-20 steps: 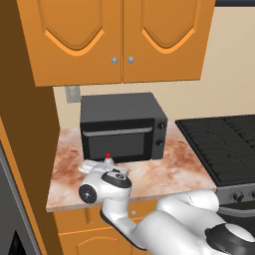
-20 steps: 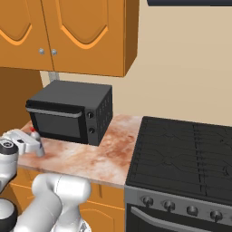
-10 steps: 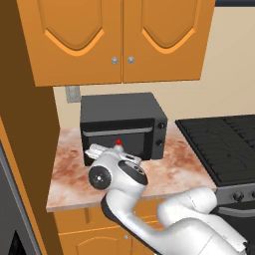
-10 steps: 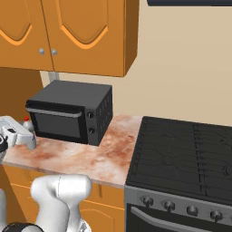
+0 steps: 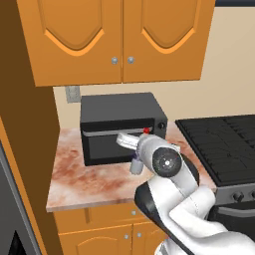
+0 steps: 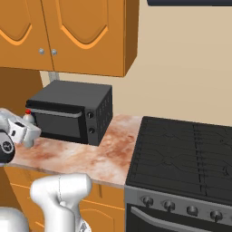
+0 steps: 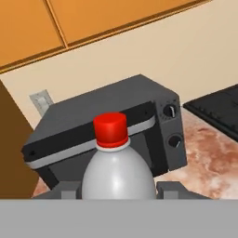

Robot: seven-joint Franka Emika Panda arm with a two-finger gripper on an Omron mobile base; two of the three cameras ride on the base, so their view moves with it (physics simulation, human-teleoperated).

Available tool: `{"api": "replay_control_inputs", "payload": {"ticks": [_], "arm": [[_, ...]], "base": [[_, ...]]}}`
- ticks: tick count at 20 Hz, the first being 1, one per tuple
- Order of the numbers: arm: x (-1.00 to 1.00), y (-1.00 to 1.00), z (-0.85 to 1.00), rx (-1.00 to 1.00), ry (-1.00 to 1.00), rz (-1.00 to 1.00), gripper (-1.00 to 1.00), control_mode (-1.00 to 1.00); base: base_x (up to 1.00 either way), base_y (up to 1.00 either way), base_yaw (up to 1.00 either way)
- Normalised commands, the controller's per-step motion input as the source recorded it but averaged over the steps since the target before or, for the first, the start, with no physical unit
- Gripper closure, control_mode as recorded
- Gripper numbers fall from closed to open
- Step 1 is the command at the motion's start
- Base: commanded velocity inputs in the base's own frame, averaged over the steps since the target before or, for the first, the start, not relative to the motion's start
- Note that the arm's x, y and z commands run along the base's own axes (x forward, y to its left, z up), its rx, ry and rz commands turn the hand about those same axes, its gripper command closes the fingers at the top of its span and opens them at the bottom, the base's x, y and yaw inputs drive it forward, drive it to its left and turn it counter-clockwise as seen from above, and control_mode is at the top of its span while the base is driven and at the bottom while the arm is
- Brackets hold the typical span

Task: Take the bottled waters from the counter and place them in the freezer to freeze. Close the freezer door after placing the bottles.

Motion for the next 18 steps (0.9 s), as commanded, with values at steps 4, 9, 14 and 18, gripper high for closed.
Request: {"api": "replay_control_inputs", "payload": {"ticks": [4,9,14,18], "arm": [[-0.38,-0.58,0.39,0.0,0.0,0.4,1.0,-1.0],[-0.32,-0.46,0.29,-0.03,0.0,0.41,1.0,-1.0],[-0.67,-0.48,-0.03,-0.02,-0.1,0.34,1.0,-1.0],[-0.77,-0.47,-0.05,0.0,-0.27,0.16,1.0,-1.0]], "base": [[0.0,0.0,0.0],[0.0,0.0,0.0],[0.0,0.0,0.0],[0.0,0.0,0.0]]}}
